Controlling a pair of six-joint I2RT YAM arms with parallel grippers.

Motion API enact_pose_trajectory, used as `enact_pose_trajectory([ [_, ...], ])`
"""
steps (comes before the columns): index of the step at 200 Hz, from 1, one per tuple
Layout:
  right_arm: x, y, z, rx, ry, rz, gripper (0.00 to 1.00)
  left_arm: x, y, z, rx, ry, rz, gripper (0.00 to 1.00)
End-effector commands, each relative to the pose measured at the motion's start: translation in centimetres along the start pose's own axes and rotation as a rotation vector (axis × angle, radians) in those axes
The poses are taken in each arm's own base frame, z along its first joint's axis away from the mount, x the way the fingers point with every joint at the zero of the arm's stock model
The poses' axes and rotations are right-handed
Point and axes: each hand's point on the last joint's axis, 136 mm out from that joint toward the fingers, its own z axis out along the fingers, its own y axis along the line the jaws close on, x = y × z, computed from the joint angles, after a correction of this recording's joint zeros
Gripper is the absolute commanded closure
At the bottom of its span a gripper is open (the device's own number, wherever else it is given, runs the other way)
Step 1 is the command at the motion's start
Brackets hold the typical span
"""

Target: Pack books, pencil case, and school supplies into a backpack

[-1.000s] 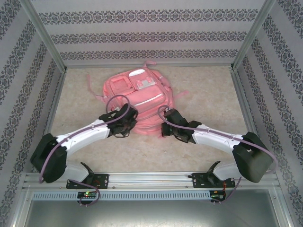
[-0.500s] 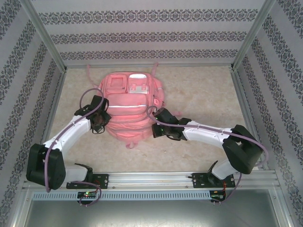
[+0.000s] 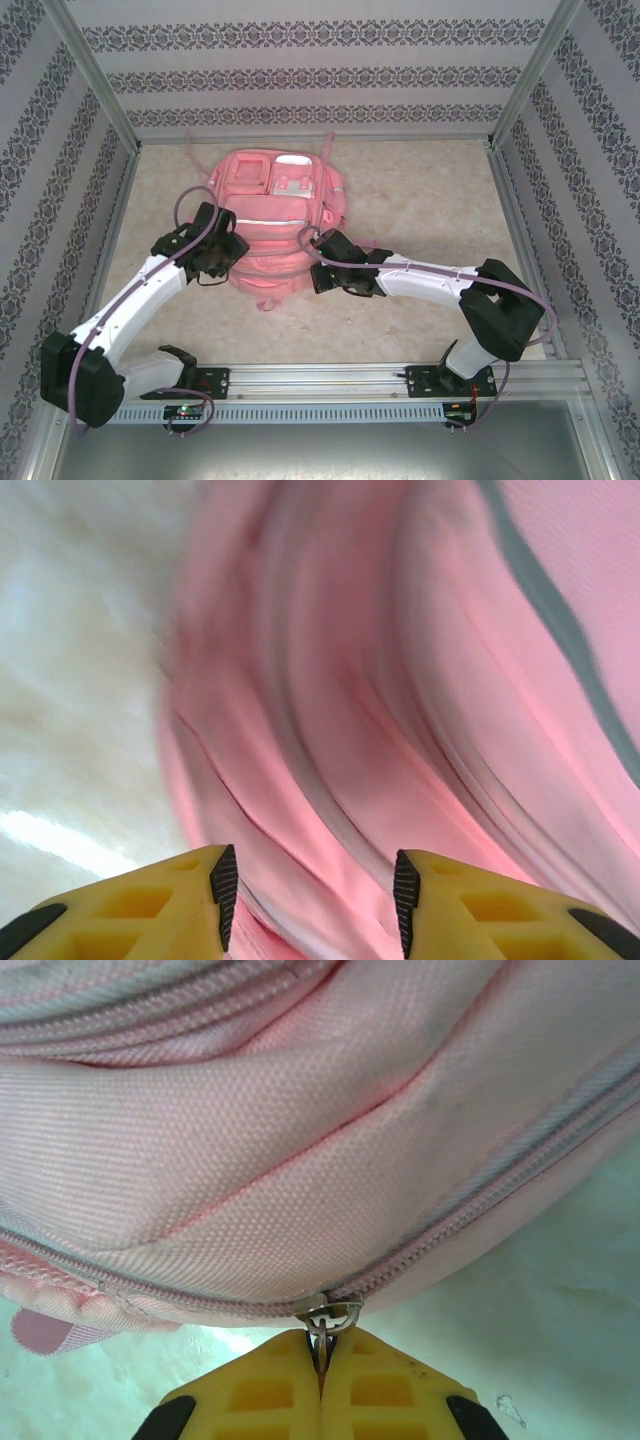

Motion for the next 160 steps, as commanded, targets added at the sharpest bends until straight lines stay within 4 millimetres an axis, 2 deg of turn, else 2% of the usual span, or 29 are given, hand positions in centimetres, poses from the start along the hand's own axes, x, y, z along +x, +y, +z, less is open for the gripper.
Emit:
enact_pose_trajectory([
  [1,0.0,0.6,0.3,-0.024,-0.001,-0.005,1.00,2.7,-0.8,0.7,0.022,0.050,-0.095,0.52],
  [36,0.1,0.3,0.2,-0.022,-0.006,0.003,1.00,6.9,-4.0,2.3,0.080,0.114,-0.079,0.53],
  [73,0.2,0.1,-0.2,-0.021,-0.013,0.005,1.00,8.4,-7.1,3.7,0.120,0.121,-0.068,0.50],
  [103,0.5,-0.2,-0.3,-0.016,-0.016,0.009,1.00,8.6,-8.1,3.8,0.132,0.089,-0.076,0.50],
  [160,0.6,-0.4,-0.2,-0.015,-0.015,0.015,1.00,7.1,-10.0,3.9,0.176,0.013,-0.101,0.43],
])
